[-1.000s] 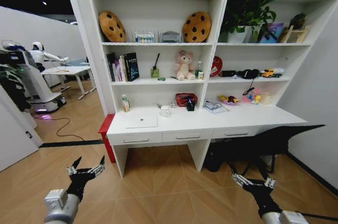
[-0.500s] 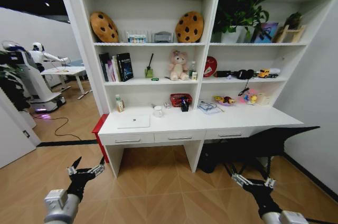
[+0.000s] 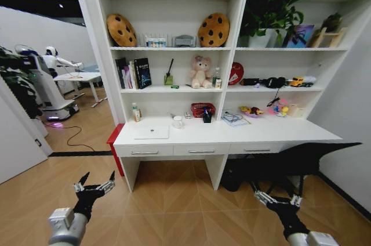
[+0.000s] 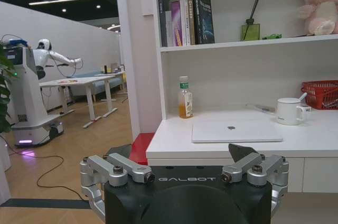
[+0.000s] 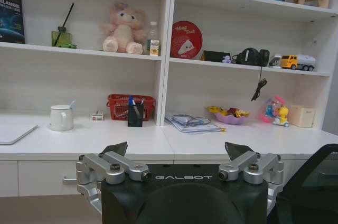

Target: Organize the objects on the table.

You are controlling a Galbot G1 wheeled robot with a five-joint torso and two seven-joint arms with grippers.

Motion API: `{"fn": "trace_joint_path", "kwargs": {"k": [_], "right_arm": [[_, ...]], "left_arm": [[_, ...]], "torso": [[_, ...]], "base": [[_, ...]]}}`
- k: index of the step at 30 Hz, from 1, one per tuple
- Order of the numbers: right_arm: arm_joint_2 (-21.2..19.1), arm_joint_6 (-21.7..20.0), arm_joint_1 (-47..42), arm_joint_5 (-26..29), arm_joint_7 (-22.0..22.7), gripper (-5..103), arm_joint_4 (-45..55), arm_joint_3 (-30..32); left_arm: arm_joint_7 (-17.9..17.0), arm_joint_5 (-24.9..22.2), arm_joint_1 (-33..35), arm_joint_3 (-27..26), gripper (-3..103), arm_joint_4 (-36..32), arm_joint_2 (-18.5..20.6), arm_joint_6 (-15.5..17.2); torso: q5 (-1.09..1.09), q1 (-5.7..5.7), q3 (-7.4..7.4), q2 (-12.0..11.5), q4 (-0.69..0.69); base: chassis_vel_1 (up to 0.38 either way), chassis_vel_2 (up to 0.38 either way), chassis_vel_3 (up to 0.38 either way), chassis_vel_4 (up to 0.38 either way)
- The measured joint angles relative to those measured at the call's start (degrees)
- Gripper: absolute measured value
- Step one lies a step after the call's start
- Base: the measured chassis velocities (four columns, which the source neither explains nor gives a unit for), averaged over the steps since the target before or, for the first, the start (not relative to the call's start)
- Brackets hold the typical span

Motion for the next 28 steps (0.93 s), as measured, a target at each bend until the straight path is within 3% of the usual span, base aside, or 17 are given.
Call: {"fn": "trace_joint_path", "kwargs": {"k": [28], "right_arm": [[0.00, 0.00, 0.00, 0.00, 0.00, 100, 0.00, 0.00]], "left_arm": [[0.00, 0.00, 0.00, 0.00, 100, 0.00, 0.00, 0.00]], "torso": [[0.00, 0.01, 0.00, 0.00, 0.00]], "base": [[0.012, 0.013, 0.019, 0.017]]}}
